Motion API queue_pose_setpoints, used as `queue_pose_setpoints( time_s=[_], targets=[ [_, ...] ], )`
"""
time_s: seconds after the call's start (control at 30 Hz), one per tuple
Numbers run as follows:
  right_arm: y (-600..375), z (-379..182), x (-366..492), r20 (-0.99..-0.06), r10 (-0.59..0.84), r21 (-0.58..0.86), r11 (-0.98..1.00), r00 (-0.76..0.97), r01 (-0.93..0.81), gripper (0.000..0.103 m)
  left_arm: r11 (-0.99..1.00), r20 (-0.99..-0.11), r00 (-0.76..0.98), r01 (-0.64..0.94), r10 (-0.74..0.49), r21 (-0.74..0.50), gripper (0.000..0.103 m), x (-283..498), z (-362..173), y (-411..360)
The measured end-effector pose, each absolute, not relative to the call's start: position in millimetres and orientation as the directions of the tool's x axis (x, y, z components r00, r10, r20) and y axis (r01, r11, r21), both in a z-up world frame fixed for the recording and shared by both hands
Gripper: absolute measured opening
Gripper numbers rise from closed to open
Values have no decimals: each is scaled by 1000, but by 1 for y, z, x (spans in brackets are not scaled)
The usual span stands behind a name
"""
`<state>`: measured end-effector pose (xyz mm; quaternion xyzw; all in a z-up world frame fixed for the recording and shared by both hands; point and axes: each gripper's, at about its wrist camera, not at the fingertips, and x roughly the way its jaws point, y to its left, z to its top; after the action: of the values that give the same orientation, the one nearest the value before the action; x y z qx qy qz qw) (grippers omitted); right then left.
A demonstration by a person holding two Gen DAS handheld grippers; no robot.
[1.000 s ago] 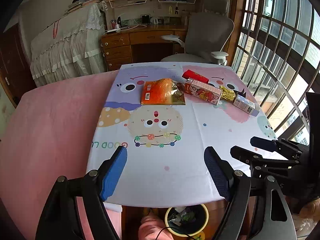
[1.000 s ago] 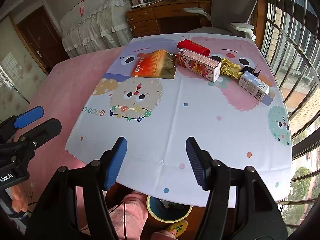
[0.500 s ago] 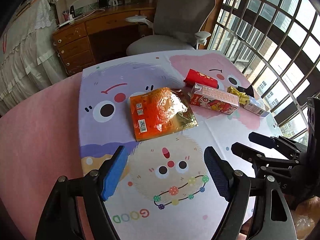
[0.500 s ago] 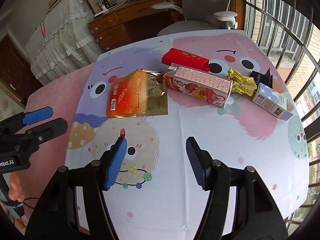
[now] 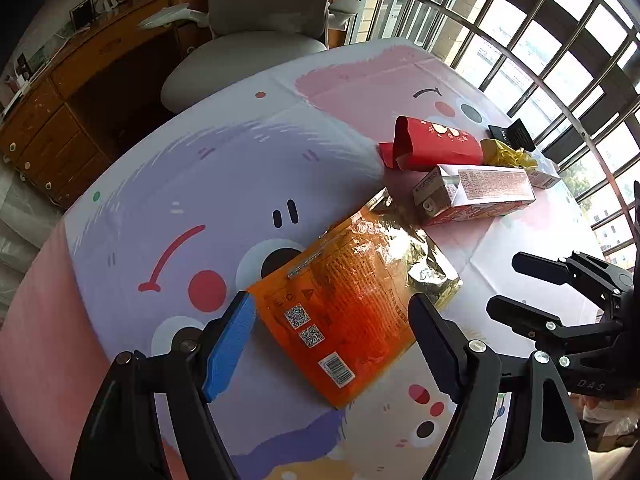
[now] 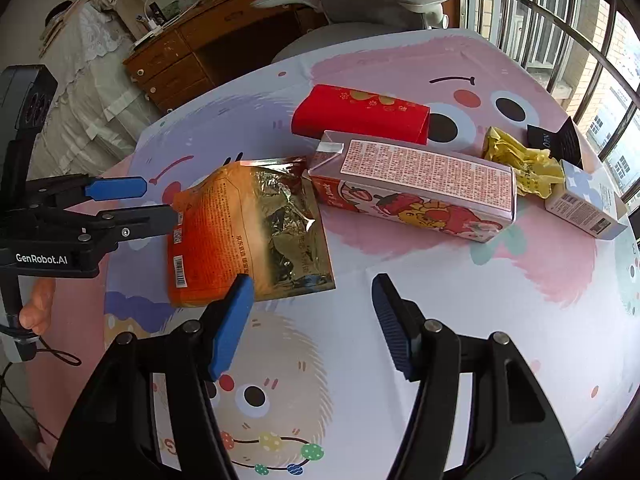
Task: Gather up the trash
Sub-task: 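Grasp the orange-gold snack bag with the left tool while the right tool grasps the red packet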
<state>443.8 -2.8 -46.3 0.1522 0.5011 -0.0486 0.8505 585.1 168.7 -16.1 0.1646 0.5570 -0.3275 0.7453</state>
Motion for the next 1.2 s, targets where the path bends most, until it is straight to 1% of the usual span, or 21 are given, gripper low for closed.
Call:
queue_pose_setpoints(
  time_s=[0.07,0.2,0.4,0.53,0.57,0.6,0.63,0.7,0.73,0.83,0.87,0.97,1.07,1.2],
  targets=[
    [-10,-54,449,-868,41,205,937,494,282,58,698,-945,132,706,-300,-123,81,597,-28,160],
    [-25,-65,459,-865,30,235,906,500,352,58,631,-955,91,768,-282,-113,81,608,-49,137],
    [-37,-78,470,-865,18,242,890,501,387,58,559,-973,3,819,-233,-132,79,613,-81,108],
    [-40,-79,469,-863,17,250,883,505,397,58,483,-975,14,870,-222,-97,76,603,-84,100],
    [-39,-78,469,-861,19,251,885,508,393,58,473,-976,24,877,-216,-83,71,601,-85,99],
    [-38,-76,470,-859,19,250,887,511,387,57,461,-977,32,884,-211,-71,61,597,-84,98],
    [-36,-73,471,-856,19,249,890,516,381,57,453,-978,32,889,-208,-67,55,594,-84,97],
    [-31,-67,470,-848,22,253,895,530,367,57,442,-979,23,894,-205,-71,43,585,-82,95],
    [-31,-63,470,-844,25,256,897,536,360,57,435,-978,21,897,-206,-72,40,580,-81,95],
    [-29,-48,467,-827,39,270,902,561,336,57,420,-977,14,904,-214,-79,21,566,-77,96],
    [-28,-43,468,-822,43,274,904,568,328,57,427,-976,-4,899,-216,-98,9,563,-75,96],
    [-26,-30,474,-808,50,284,906,587,314,57,490,-977,39,869,-212,-72,6,563,-66,102],
    [-27,-16,485,-794,50,287,909,606,301,58,583,-966,66,807,-251,-96,4,576,-47,116],
    [-41,-4,498,-787,44,301,898,615,322,58,686,-939,178,723,-295,-79,3,604,-14,133]
  ],
)
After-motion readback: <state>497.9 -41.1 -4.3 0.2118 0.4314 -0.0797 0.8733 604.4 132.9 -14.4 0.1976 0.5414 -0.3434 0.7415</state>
